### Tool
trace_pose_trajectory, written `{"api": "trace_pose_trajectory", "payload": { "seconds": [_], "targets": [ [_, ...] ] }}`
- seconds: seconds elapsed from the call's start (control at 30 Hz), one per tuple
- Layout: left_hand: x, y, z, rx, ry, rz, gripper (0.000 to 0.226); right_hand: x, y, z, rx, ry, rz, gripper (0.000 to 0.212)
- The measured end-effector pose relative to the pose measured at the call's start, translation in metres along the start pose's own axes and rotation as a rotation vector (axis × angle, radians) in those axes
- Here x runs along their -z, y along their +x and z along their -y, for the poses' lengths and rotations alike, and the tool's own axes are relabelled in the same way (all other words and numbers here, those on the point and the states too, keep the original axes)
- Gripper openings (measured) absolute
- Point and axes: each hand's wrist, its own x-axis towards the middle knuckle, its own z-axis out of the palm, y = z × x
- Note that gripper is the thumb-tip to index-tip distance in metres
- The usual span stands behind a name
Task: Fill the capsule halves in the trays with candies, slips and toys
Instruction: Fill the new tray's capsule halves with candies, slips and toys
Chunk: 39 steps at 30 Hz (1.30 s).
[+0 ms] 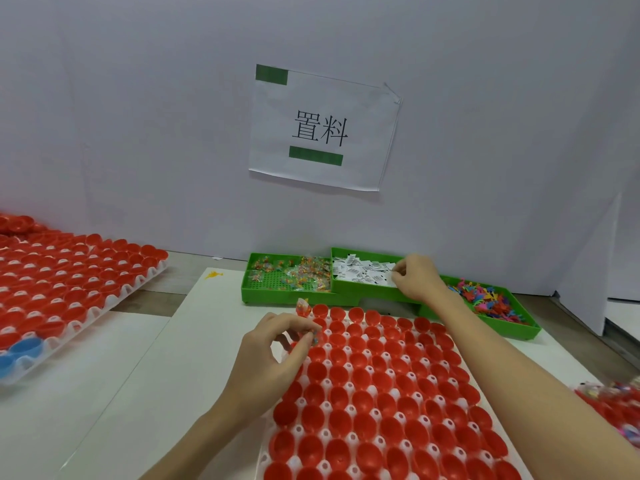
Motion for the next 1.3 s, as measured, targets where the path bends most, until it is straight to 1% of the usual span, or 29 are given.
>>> {"api": "trace_pose_trajectory", "payload": {
  "seconds": [0.17, 0.3, 0.37, 0.43, 0.57, 0.67, 0.73, 0.83, 0.97, 1.07, 1.13, 1.2, 1.3],
  "targets": [
    [0.002, 0.001, -0.001, 0.046, -0.029, -0.003, 0.022, 0.002, -0.020, 0.002, 0.066, 0.220, -0.162, 0.015],
    [0.004, 0.003, -0.004, 0.054, -0.059, 0.000, 0.014, 0.012, -0.060, 0.019, 0.131, 0.404, -0.203, 0.008],
    [0.004, 0.003, -0.006, 0.043, -0.068, 0.003, 0.011, 0.019, -0.087, 0.029, 0.174, 0.487, -0.175, 0.006],
    [0.004, 0.002, -0.010, 0.031, -0.084, 0.011, 0.012, 0.024, -0.116, 0.037, 0.209, 0.563, -0.085, 0.004],
    [0.001, 0.001, -0.019, -0.046, -0.088, 0.074, 0.011, 0.021, -0.166, 0.045, 0.298, 0.608, 0.086, 0.012],
    [-0.002, -0.002, -0.025, -0.116, -0.103, 0.141, 0.013, 0.019, -0.187, 0.052, 0.392, 0.572, 0.102, 0.013],
    [-0.004, -0.003, -0.028, -0.144, -0.117, 0.168, 0.014, 0.021, -0.192, 0.053, 0.419, 0.575, 0.120, 0.011],
    [-0.007, -0.007, -0.031, -0.166, -0.131, 0.147, 0.018, 0.023, -0.192, 0.052, 0.437, 0.599, 0.130, 0.011],
    [-0.010, -0.009, -0.031, -0.144, -0.133, 0.092, 0.019, 0.025, -0.188, 0.051, 0.428, 0.633, 0.167, 0.010],
    [-0.010, -0.010, -0.033, -0.101, -0.118, 0.088, 0.023, 0.032, -0.185, 0.049, 0.391, 0.674, 0.168, 0.008],
    [-0.009, -0.009, -0.034, -0.101, -0.101, 0.090, 0.024, 0.043, -0.180, 0.044, 0.359, 0.730, 0.127, 0.009],
    [-0.008, -0.007, -0.033, -0.100, -0.088, 0.096, 0.022, 0.055, -0.169, 0.033, 0.308, 0.776, 0.051, 0.011],
    [-0.007, -0.006, -0.031, -0.096, -0.074, 0.109, 0.020, 0.068, -0.133, 0.004, 0.171, 0.758, -0.073, 0.014]
  ]
}}
